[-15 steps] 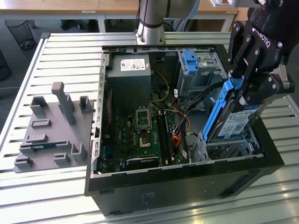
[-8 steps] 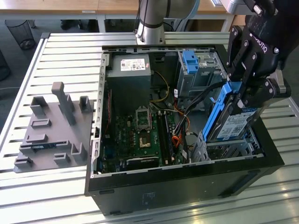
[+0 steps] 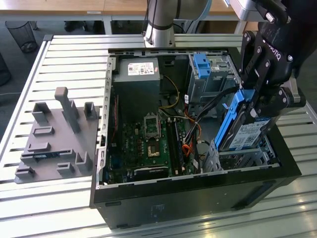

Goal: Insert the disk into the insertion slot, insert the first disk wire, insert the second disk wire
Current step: 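Insert the disk into the insertion slot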

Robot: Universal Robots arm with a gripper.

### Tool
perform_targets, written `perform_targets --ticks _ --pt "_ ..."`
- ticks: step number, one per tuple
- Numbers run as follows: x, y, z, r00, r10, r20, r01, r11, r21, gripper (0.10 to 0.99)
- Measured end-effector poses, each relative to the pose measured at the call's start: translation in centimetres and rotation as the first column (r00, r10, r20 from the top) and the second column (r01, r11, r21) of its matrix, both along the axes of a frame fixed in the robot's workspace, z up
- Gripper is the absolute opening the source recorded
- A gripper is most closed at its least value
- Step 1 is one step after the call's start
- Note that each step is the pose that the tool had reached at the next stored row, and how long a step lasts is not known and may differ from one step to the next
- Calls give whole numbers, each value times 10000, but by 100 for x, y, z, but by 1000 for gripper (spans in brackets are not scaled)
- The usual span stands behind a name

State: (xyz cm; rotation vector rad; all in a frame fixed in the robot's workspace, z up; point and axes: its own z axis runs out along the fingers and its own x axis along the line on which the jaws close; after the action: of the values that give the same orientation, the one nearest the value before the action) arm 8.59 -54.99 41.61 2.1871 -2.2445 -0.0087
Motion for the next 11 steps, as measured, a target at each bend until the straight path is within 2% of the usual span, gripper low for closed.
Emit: perform_targets --ticks 11 --pt "0 0 -61 10000 1 0 -1 10000 0 365"
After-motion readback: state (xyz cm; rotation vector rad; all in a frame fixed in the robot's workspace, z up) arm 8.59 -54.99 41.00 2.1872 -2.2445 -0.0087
